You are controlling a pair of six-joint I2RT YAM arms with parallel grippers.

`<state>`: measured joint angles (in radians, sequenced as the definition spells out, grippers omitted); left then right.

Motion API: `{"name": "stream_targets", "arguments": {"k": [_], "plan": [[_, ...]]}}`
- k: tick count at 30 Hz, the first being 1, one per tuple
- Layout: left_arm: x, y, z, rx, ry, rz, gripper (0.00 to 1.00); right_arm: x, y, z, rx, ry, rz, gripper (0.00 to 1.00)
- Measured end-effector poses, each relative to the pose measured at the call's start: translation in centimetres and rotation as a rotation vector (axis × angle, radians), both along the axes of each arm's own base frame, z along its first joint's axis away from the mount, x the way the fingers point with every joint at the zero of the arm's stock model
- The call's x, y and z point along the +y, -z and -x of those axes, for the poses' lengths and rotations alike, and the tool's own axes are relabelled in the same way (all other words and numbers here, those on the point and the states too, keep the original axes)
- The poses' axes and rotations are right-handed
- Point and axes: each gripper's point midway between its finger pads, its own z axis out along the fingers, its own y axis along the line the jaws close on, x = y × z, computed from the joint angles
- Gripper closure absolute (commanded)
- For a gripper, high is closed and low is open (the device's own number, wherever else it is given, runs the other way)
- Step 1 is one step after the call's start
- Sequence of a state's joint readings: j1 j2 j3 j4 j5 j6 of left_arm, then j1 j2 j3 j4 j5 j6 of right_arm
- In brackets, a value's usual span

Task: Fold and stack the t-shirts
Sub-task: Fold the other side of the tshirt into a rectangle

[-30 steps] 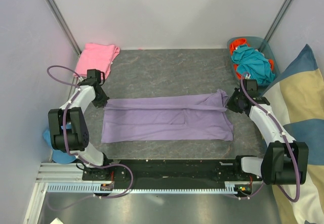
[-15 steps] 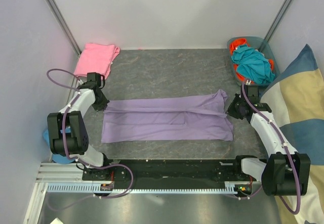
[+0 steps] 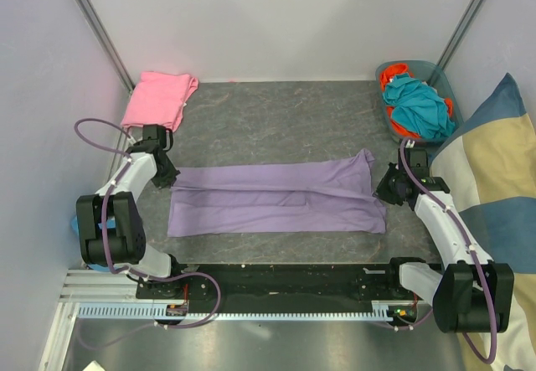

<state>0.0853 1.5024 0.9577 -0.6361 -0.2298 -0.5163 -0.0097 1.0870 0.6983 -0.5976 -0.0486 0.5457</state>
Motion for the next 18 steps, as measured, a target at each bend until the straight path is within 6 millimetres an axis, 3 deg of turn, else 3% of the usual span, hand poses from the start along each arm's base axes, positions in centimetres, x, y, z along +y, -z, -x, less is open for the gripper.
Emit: {"name": "stream_targets", "arguments": {"k": [5,8,9,10,11,14,18], "plan": [[0.0,0.2,0.6,0.008,-0.009,0.002,0.97,0.0,0.0,0.3,0.003,0.0,0.001,1.0],[0.0,0.3,1.2,0.012,-0.017,0.004,0.88,0.0,0.0,0.3,0.003,0.0,0.001,0.96],[0.0,0.3,1.3,0.014,-0.019,0.005,0.78,0.0,0.0,0.3,0.002,0.0,0.001,0.91],[-0.1,0.4,1.5,0.017,-0.025,0.007,0.52,0.0,0.0,0.3,0.003,0.0,0.001,0.75],[-0.1,0.4,1.7,0.021,-0.034,0.009,0.01,0.0,0.0,0.3,0.003,0.0,0.001,0.65],[0.1,0.5,2.4,0.026,-0.074,0.009,0.0,-0.1,0.1,0.4,0.008,-0.001,0.007,0.4],[0.6,0.0,2.9,0.013,-0.13,0.008,0.0,-0.7,0.1,0.8,0.019,0.023,0.035,0.34]]}}
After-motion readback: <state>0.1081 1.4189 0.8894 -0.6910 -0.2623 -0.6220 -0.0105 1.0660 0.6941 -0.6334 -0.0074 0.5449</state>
